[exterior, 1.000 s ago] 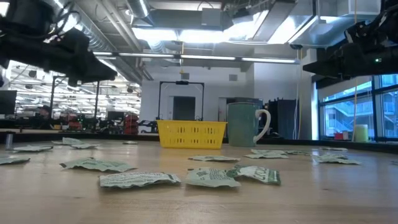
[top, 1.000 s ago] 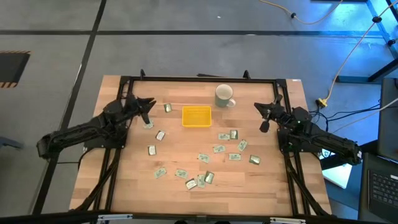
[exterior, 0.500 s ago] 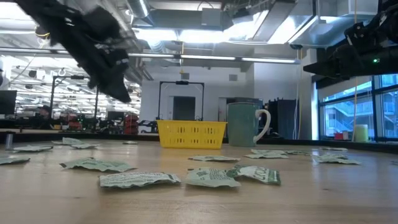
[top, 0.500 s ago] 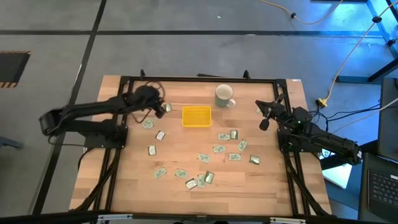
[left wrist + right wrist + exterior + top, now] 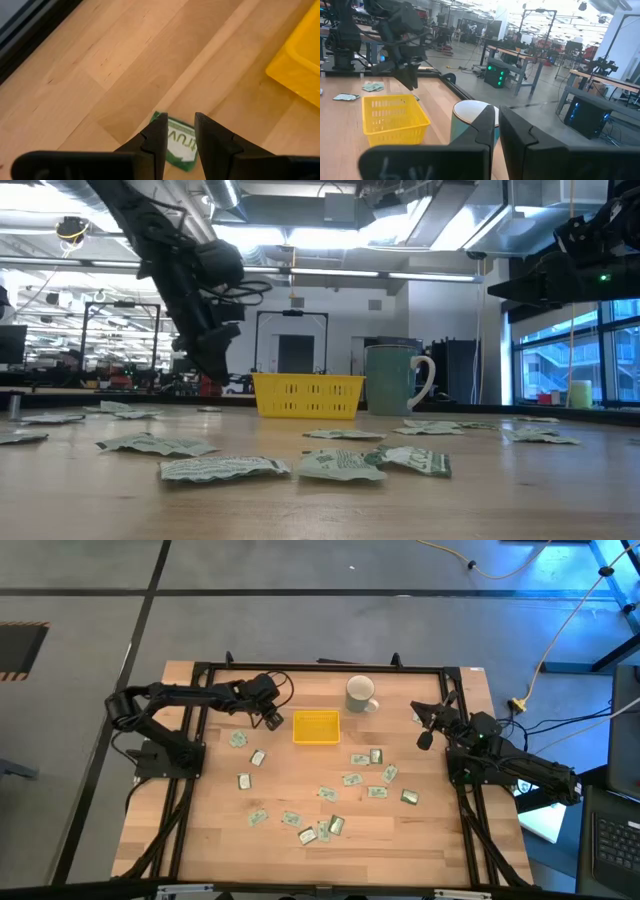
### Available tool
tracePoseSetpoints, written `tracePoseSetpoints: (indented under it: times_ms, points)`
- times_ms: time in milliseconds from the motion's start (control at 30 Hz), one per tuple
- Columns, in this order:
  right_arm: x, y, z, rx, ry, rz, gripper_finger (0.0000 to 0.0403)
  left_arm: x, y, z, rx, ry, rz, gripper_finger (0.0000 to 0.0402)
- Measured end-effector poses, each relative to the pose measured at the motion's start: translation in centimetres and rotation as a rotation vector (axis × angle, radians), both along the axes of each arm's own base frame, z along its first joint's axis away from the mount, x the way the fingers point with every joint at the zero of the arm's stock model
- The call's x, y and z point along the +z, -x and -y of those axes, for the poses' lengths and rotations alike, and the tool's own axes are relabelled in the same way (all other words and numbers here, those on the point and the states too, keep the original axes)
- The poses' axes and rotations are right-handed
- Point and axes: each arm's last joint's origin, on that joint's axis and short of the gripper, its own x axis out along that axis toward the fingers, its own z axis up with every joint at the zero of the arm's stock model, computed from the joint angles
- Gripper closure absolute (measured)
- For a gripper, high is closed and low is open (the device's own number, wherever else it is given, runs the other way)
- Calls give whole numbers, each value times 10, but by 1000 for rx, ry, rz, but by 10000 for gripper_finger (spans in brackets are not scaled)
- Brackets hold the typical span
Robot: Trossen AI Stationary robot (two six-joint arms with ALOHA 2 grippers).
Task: Pick and place Stevia / Truvia into bins
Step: Put the top left truvia tea packet into the yellow bin
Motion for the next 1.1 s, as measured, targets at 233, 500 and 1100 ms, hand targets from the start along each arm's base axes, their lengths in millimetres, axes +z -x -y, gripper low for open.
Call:
tracePoseSetpoints:
  times_ms: [233,500,1100]
  points:
    - [0,0,0,0,0,0,373,-9,-4,-11,73,94,-113,311]
    - [0,0,0,0,-1,-2,373,-19,-4,-13,87,131,-157,311]
    - [-1,0,0,0,-6,-13,373,-29,-6,-14,86,152,-185,336]
